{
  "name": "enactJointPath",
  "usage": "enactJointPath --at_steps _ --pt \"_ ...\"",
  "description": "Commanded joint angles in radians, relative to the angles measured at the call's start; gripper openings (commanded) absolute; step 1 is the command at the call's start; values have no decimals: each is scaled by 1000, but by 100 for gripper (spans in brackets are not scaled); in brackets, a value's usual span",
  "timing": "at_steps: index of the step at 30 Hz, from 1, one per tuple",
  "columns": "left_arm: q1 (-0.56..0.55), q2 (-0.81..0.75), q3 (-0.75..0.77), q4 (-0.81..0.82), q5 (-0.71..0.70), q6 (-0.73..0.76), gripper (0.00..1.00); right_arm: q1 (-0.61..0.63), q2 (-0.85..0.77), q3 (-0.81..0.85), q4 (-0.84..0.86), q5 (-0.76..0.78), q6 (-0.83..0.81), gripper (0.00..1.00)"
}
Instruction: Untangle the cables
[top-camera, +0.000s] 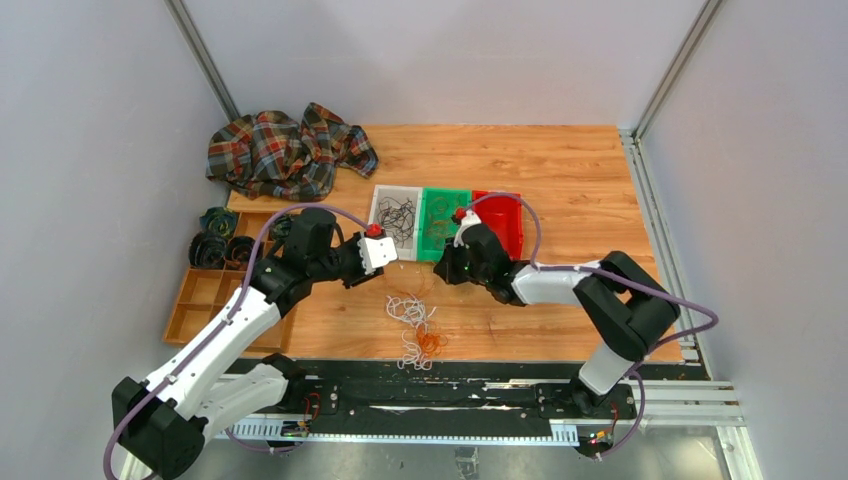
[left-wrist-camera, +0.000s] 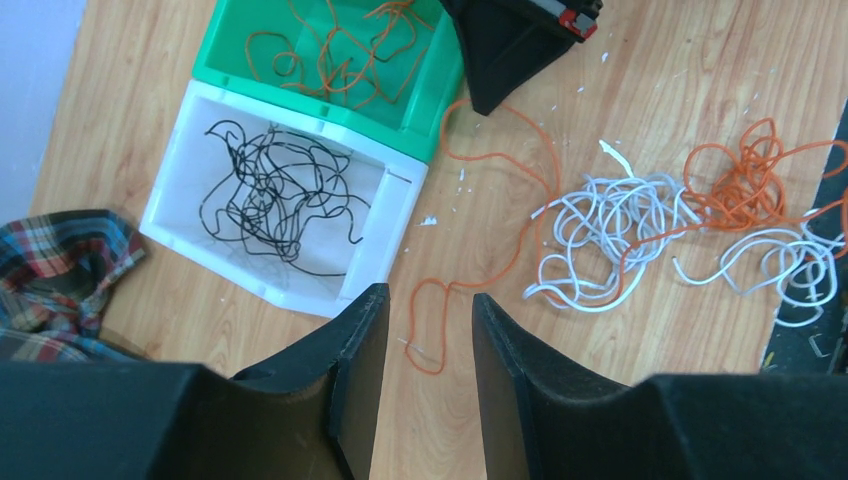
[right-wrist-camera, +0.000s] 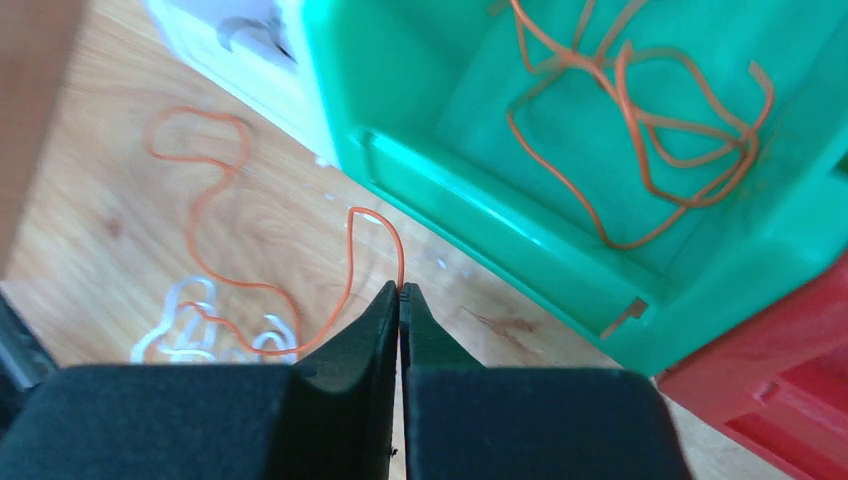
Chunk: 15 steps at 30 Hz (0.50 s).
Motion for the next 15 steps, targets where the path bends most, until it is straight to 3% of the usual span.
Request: enactJointPath --at_steps 1,9,13,15 --pt "7 -6 23 44 34 -115 41 8 -122 5 24 -7 -21 1" --pt "8 8 47 148 94 -313 45 10 -267 94 -30 -115 -16 1" --pt "7 31 89 176 121 -403 56 9 -320 164 -61 -166 0 1" --pt "8 44 106 175 142 -429 67 9 -346 204 -78 -183 7 1"
